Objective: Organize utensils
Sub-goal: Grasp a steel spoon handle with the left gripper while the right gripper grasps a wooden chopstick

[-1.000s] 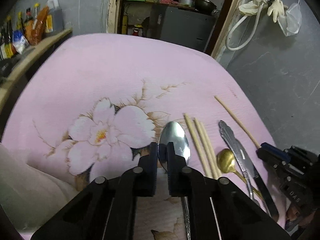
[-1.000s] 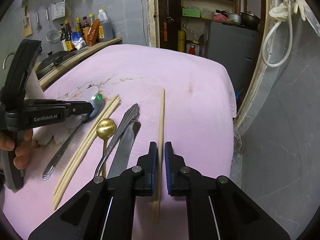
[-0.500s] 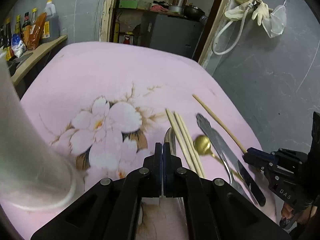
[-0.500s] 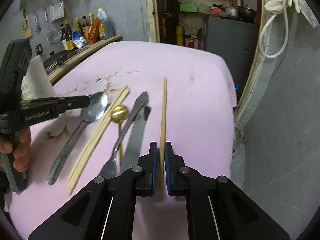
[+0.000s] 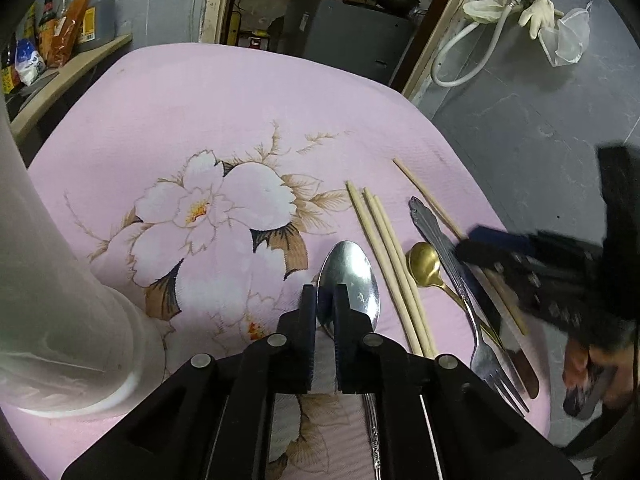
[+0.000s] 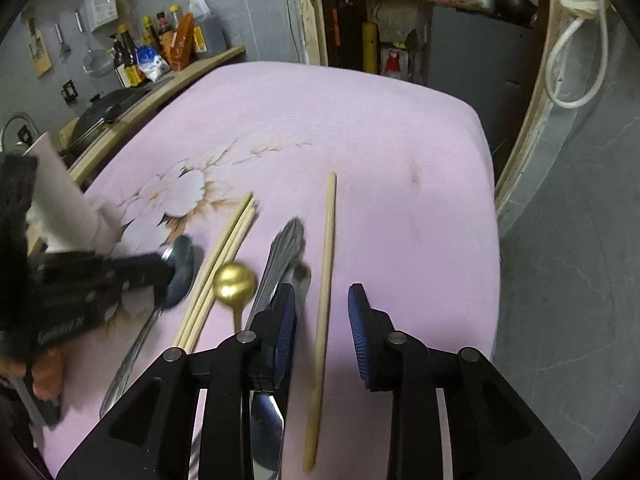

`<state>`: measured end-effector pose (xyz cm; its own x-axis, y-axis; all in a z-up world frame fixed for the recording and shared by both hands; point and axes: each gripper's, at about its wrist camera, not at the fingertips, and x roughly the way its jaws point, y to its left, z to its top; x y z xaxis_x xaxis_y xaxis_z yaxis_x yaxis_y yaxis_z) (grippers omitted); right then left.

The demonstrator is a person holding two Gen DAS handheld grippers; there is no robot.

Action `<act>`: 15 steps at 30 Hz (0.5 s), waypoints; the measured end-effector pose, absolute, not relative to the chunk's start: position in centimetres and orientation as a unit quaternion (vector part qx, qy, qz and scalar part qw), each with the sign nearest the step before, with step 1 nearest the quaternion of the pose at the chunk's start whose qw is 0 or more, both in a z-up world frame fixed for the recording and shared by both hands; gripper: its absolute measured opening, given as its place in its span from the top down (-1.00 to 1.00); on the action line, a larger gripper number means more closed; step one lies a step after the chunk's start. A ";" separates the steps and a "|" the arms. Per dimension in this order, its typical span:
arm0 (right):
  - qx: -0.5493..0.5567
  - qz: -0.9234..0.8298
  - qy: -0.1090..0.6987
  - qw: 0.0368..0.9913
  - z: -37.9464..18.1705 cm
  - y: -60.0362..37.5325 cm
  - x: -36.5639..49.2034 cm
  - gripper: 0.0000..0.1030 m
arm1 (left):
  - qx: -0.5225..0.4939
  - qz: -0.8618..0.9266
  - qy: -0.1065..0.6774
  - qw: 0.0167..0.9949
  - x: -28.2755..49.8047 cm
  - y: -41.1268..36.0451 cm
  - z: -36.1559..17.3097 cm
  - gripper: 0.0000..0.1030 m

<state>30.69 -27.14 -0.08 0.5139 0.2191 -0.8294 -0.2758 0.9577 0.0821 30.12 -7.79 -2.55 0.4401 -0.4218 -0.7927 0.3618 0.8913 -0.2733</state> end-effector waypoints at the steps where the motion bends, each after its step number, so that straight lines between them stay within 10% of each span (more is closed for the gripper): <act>1: -0.027 0.145 0.476 0.867 -0.1 -27.1 31.4 0.50 | -0.032 -0.233 0.477 0.847 30.2 -7.7 -2.5 0.84; 15: -0.056 0.133 0.497 0.856 -1.1 -26.2 34.1 0.52 | -0.037 -0.246 0.477 0.843 30.3 -7.9 -2.6 0.79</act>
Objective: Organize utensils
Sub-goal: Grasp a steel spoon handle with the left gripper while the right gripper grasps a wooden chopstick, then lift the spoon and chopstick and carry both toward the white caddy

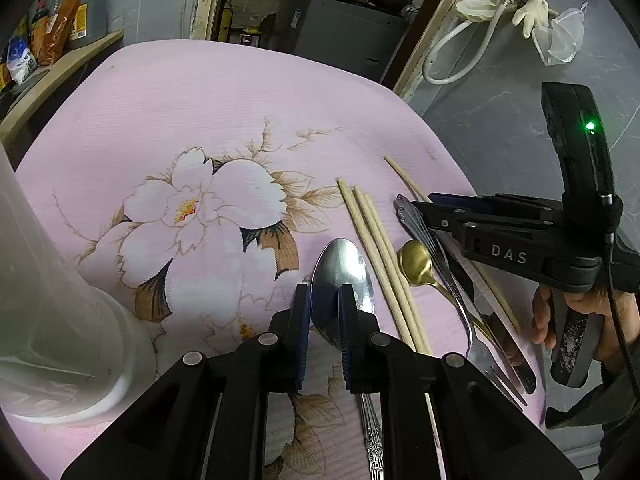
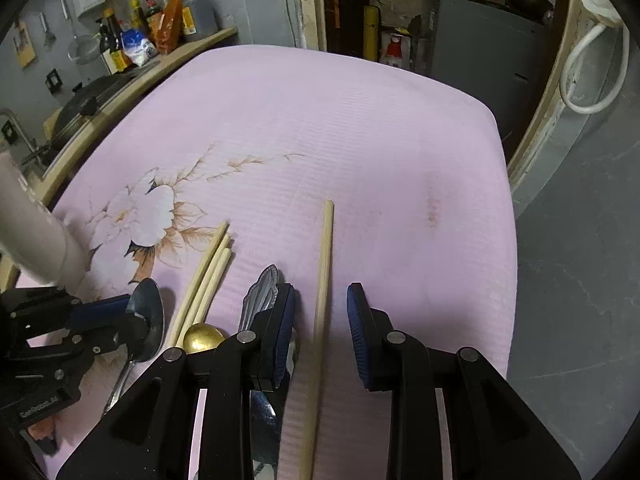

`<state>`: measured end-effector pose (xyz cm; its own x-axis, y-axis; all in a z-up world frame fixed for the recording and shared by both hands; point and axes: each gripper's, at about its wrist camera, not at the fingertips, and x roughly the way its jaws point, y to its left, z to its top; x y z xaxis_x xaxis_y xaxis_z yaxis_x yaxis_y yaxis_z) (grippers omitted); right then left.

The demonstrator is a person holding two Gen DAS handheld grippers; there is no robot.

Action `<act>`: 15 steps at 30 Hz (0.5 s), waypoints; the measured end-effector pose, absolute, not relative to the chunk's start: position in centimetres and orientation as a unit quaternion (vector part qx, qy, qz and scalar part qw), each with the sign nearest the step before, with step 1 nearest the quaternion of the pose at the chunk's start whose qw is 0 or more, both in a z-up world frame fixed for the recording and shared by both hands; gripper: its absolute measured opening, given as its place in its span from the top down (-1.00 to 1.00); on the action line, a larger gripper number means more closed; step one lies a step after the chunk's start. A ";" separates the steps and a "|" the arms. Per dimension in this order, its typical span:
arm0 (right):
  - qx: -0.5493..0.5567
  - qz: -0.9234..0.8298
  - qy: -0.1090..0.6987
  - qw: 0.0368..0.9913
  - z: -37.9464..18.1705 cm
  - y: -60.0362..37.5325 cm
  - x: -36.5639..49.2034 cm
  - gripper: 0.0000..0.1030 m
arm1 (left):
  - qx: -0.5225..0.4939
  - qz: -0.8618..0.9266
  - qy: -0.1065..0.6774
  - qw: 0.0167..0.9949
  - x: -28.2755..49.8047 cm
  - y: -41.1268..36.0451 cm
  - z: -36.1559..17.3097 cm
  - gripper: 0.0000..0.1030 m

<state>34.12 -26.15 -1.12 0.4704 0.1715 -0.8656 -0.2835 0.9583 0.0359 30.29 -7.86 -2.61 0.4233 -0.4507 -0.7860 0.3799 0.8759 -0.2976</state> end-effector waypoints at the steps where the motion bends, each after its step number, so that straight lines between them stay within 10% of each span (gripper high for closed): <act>1: -0.055 0.133 0.497 0.856 -1.1 -26.2 34.1 0.52 | -0.037 -0.246 0.477 0.843 30.3 -8.0 -2.6 0.80; 15: 0.005 0.153 0.465 0.872 -0.8 -28.1 32.8 0.94 | -0.043 -0.258 0.444 0.857 29.0 -8.2 -1.1 1.00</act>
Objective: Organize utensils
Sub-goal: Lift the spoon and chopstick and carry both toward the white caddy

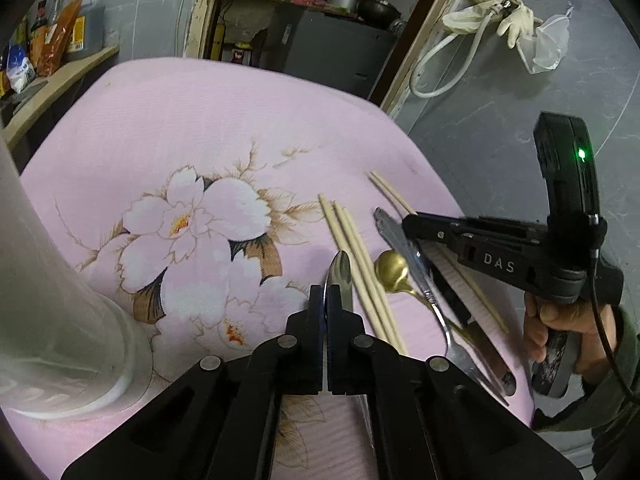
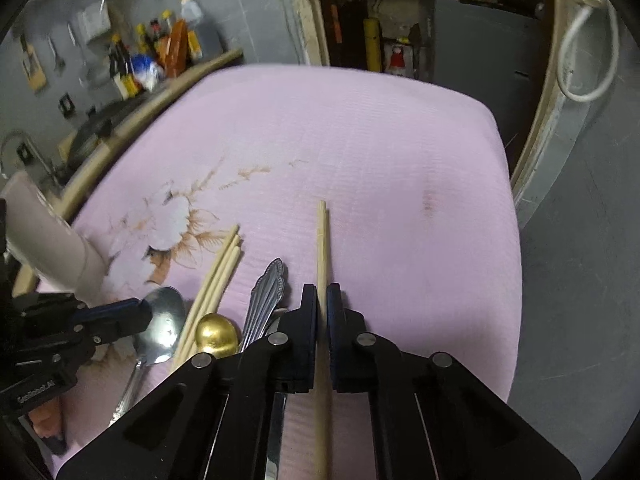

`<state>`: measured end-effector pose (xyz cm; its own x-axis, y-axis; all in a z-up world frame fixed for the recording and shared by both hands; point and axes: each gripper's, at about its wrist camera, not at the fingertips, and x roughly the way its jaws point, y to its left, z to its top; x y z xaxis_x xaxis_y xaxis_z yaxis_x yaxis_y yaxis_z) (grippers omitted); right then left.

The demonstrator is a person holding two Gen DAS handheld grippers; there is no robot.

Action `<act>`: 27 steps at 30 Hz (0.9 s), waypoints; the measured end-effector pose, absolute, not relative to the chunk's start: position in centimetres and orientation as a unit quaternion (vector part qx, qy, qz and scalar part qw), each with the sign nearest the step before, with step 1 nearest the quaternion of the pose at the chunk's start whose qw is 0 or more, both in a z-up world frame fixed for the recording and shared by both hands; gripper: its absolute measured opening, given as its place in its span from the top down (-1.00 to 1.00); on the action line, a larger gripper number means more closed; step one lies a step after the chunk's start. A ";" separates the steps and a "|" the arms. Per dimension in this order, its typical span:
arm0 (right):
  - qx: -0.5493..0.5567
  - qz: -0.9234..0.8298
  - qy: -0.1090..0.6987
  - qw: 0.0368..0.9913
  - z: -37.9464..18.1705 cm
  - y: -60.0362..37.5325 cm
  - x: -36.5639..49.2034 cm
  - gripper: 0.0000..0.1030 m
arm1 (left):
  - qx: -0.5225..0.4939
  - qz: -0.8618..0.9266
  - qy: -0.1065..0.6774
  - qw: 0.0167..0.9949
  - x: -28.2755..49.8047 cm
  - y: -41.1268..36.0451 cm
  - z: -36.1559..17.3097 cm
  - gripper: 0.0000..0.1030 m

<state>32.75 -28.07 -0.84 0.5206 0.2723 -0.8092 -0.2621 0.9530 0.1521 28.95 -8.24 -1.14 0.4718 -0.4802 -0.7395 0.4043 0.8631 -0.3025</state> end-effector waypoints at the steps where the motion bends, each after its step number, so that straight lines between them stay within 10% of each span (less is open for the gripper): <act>1: 0.019 0.151 0.453 0.878 -0.6 -28.5 32.2 0.94 | -0.038 -0.256 0.437 0.862 28.7 -8.3 -0.9 1.00; 27: -0.003 0.101 0.082 0.992 7.6 -24.8 17.8 0.94 | -0.027 -0.182 0.136 0.974 20.9 -6.8 6.1 1.00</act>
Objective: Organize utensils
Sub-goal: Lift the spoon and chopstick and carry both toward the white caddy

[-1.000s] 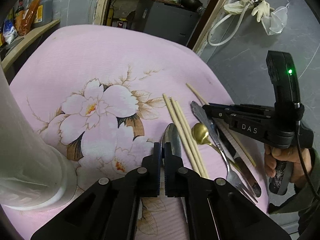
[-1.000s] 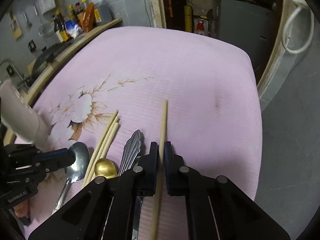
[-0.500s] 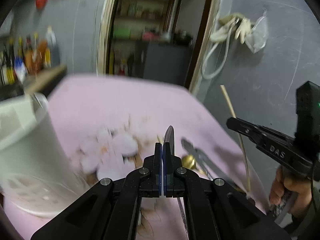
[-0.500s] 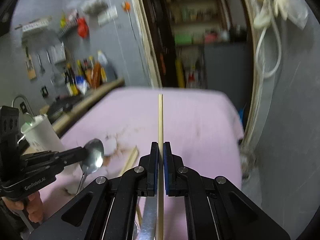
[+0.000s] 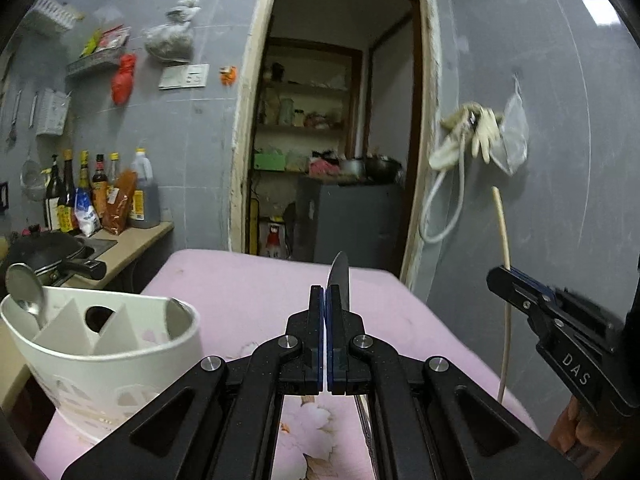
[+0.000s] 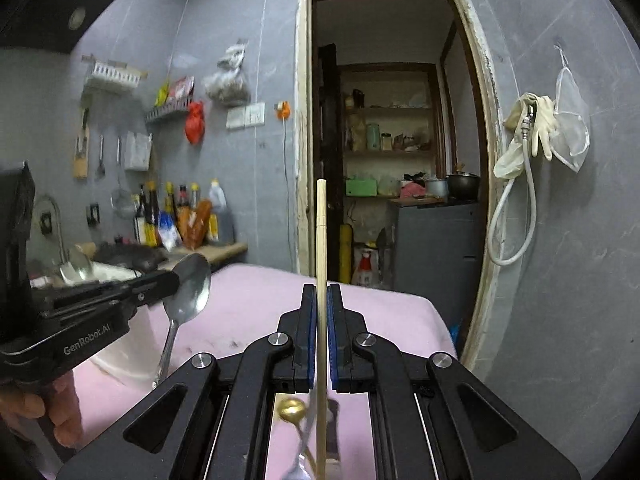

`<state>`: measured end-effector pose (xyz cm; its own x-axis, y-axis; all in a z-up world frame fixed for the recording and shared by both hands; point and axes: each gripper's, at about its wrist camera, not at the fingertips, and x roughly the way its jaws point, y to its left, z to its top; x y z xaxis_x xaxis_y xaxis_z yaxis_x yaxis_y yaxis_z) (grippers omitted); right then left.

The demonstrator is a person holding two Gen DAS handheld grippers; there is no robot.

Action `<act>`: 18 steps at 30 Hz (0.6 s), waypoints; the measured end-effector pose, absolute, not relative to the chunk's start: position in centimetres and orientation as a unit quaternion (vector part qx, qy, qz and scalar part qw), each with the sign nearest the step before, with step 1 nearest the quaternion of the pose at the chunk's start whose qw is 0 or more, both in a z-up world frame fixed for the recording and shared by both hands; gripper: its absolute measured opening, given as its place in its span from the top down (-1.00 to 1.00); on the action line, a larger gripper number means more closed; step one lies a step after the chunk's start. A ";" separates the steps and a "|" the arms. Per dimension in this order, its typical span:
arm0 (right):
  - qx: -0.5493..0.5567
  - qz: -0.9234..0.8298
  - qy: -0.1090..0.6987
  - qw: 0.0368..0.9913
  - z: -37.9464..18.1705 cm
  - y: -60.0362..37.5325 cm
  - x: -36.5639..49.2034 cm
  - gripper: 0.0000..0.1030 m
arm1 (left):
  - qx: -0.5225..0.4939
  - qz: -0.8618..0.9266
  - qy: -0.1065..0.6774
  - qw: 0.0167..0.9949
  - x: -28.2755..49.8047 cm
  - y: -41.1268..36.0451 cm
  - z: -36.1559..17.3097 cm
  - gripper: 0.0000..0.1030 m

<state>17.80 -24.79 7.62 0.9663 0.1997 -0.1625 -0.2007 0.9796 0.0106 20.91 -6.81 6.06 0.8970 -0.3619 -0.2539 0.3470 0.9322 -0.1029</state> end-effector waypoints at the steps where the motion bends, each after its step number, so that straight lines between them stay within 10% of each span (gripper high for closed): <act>1: 0.007 0.108 0.076 0.991 8.2 -24.8 17.8 0.94 | -0.037 -0.179 0.137 0.974 21.0 -6.2 6.6 1.00; 18: 0.068 0.229 -0.015 0.971 14.8 -17.5 19.7 0.94 | -0.080 -0.054 0.031 0.995 18.1 7.0 15.8 1.00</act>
